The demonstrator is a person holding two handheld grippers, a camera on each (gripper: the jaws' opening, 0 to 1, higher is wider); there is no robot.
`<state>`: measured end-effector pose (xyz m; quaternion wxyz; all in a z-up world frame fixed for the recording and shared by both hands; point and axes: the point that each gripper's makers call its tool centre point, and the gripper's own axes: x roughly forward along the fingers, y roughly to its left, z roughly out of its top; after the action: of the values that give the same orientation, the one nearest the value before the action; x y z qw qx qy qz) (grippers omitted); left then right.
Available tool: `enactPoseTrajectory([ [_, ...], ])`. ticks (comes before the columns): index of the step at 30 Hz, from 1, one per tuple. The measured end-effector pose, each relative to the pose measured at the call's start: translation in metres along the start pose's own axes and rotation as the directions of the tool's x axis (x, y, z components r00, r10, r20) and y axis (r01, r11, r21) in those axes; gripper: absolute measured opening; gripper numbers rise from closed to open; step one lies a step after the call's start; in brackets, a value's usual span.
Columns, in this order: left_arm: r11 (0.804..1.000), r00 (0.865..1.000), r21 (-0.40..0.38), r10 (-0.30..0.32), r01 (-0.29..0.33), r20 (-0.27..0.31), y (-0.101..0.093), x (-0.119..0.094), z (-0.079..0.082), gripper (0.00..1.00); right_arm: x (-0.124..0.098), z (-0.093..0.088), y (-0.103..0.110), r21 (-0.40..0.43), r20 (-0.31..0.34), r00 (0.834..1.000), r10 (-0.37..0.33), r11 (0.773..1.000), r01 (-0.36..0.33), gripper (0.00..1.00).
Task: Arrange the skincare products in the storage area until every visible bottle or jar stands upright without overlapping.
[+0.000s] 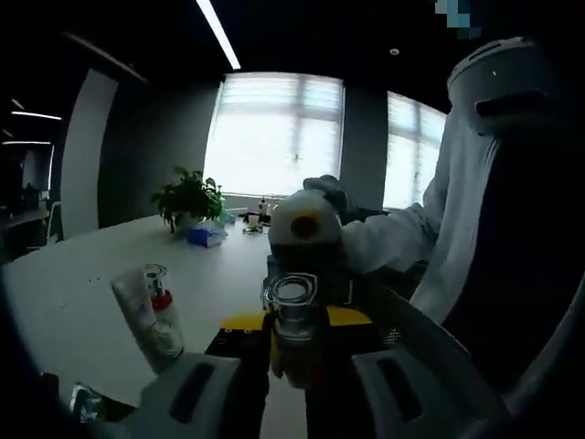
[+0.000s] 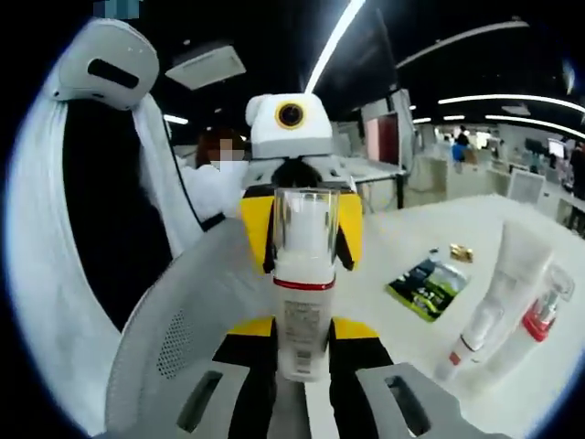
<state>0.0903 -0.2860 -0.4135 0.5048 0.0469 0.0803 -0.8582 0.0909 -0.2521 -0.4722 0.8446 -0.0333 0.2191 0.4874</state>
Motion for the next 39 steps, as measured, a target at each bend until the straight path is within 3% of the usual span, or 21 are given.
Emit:
enactPoseTrajectory([
  [5, 0.999, 1.0, 0.034, 0.007, -0.007, -0.004, -0.003, 0.004, 0.001, 0.16, 0.001, 0.002, 0.002, -0.016, -0.015, 0.999, 0.032, 0.999, -0.032, 0.13],
  [8, 0.999, 0.999, 0.018, 0.039, -0.039, -0.018, 0.002, 0.003, -0.001, 0.15, 0.002, 0.002, -0.006, -0.057, -0.009, 1.0, -0.021, 0.998, 0.021, 0.13],
  [14, 0.995, 0.995, 0.006, 0.098, -0.098, -0.032, 0.012, 0.003, -0.006, 0.14, 0.002, -0.003, -0.016, -0.003, -0.003, 0.997, -0.076, 0.997, 0.076, 0.14],
  [19, 0.988, 0.987, 0.004, 0.155, -0.155, -0.049, 0.024, 0.004, -0.011, 0.14, 0.001, -0.007, -0.034, -0.046, -0.025, 0.98, -0.199, 0.979, 0.197, 0.14],
  [23, 0.963, 0.961, -0.005, 0.27, -0.271, -0.059, 0.046, 0.001, -0.014, 0.14, -0.002, -0.008, -0.055, -0.03, -0.025, 0.939, -0.344, 0.939, 0.343, 0.15],
  [24, 0.953, 0.951, -0.002, 0.303, -0.304, -0.065, 0.05, 0.003, -0.014, 0.14, -0.004, -0.009, -0.063, -0.02, -0.032, 0.917, -0.397, 0.918, 0.397, 0.15],
  [26, 0.947, 0.945, -0.004, 0.32, -0.321, -0.061, 0.052, 0.008, -0.013, 0.14, -0.004, -0.009, -0.069, -0.051, -0.035, 0.893, -0.449, 0.893, 0.447, 0.15],
  [27, 0.938, 0.936, 0.007, 0.345, -0.346, -0.063, 0.056, 0.008, -0.013, 0.14, -0.005, -0.01, -0.073, -0.032, -0.046, 0.874, -0.484, 0.875, 0.483, 0.16],
  [28, 0.936, 0.934, 0.004, 0.351, -0.351, -0.065, 0.057, 0.009, -0.013, 0.14, -0.005, -0.011, -0.074, -0.03, -0.053, 0.865, -0.498, 0.867, 0.497, 0.16],
  [29, 0.93, 0.928, -0.014, 0.367, -0.368, -0.062, 0.061, 0.01, -0.013, 0.14, -0.007, -0.011, -0.079, -0.023, -0.062, 0.839, -0.54, 0.841, 0.54, 0.16],
  [33, 0.905, 0.905, -0.028, 0.423, -0.425, -0.054, 0.073, 0.006, -0.011, 0.14, -0.012, -0.01, -0.088, 0.008, -0.073, 0.769, -0.635, 0.771, 0.637, 0.15],
  [36, 0.875, 0.876, -0.058, 0.477, -0.481, -0.062, 0.085, 0.002, -0.011, 0.14, -0.019, -0.011, -0.095, 0.023, -0.076, 0.725, -0.685, 0.725, 0.688, 0.14],
  [37, 0.867, 0.87, -0.072, 0.49, -0.493, -0.054, 0.088, 0.001, -0.01, 0.14, -0.018, -0.011, -0.094, 0.071, -0.073, 0.709, -0.701, 0.706, 0.705, 0.14],
  [39, 0.86, 0.867, -0.11, 0.496, -0.498, -0.044, 0.091, 0.0, -0.008, 0.14, -0.016, -0.009, -0.093, 0.098, -0.061, 0.698, -0.714, 0.691, 0.716, 0.18],
])
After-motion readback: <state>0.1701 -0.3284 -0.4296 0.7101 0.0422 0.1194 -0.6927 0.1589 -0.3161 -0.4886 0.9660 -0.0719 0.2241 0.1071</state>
